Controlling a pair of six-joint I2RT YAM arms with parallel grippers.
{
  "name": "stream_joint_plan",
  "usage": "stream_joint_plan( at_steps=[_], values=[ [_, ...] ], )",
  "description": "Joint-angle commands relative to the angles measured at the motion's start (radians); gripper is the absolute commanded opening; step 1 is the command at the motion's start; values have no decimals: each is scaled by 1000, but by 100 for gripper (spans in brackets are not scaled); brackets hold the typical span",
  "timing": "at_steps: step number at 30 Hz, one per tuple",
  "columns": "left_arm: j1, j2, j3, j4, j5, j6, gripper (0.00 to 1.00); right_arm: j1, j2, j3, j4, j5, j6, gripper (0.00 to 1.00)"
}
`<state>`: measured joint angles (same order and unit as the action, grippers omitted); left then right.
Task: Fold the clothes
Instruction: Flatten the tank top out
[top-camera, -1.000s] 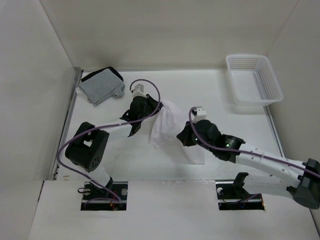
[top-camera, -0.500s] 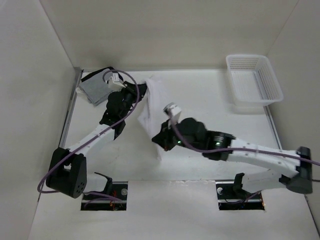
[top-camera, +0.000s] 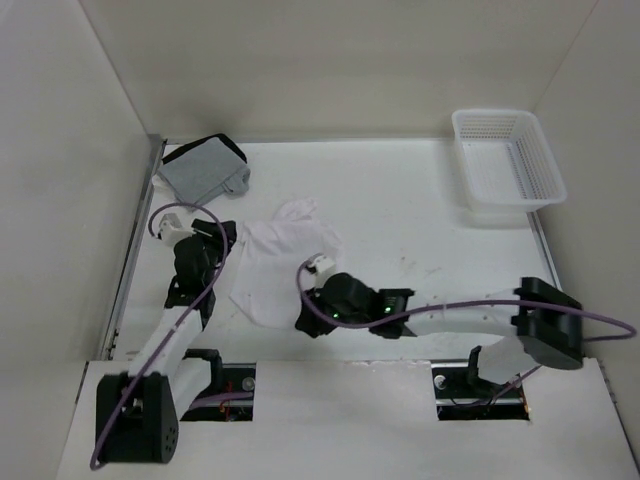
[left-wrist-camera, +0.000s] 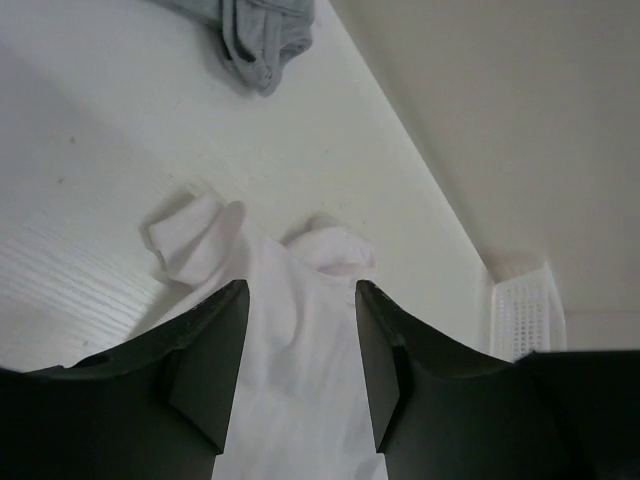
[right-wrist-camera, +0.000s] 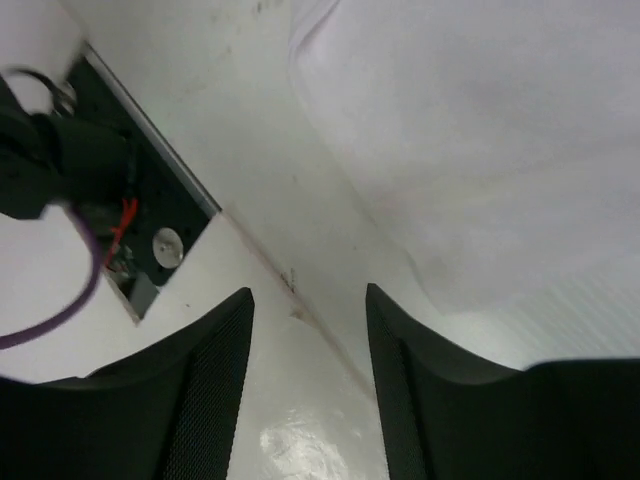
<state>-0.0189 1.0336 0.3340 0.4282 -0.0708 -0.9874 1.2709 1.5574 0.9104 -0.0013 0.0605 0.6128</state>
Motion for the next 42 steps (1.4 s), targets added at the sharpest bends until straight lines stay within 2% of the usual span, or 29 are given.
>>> stream_joint_plan(
  at_steps=[1,2,4,5,7,11,13,15,16,19,23,26,31,33,36,41,42],
  values=[
    [-65,-252,-72,-248,-121,136,44,-116,-212,-178,176,58,128,29],
    [-86,-330,-85,-350,-171,159,43,-168,-239,-241,167,59,178,12],
    [-106,-394,-92,-446,-214,170,40,-199,-238,-278,144,64,205,9],
    [-130,-456,-87,-574,-251,173,30,-212,-223,-298,123,70,223,12],
    [-157,-464,-70,-656,-256,173,20,-212,-208,-312,118,78,238,18],
    [-247,-400,-36,-746,-250,142,17,-207,-134,-297,116,70,251,24],
    [-331,-351,-12,-756,-273,124,21,-186,-79,-272,121,67,260,27],
    [-417,-295,3,-752,-335,121,31,-176,-44,-260,130,68,271,32],
    [-417,-294,3,-752,-336,121,31,-176,-40,-260,133,70,272,32],
    [-499,-228,11,-720,-405,112,41,-173,13,-248,175,81,291,38],
    [-506,-184,4,-677,-414,113,43,-176,81,-220,190,123,309,39],
    [-510,-150,10,-664,-419,130,43,-179,118,-205,178,157,326,34],
    [-523,-107,20,-654,-434,150,39,-178,101,-229,184,219,364,30],
    [-528,-83,22,-640,-431,153,34,-178,76,-245,182,240,370,31],
    [-531,-57,17,-618,-420,150,29,-187,49,-275,188,251,381,38],
    [-533,-82,14,-625,-420,142,20,-190,38,-307,214,254,409,38],
    [-534,-114,10,-635,-420,138,15,-192,26,-324,228,254,415,39]
  ],
)
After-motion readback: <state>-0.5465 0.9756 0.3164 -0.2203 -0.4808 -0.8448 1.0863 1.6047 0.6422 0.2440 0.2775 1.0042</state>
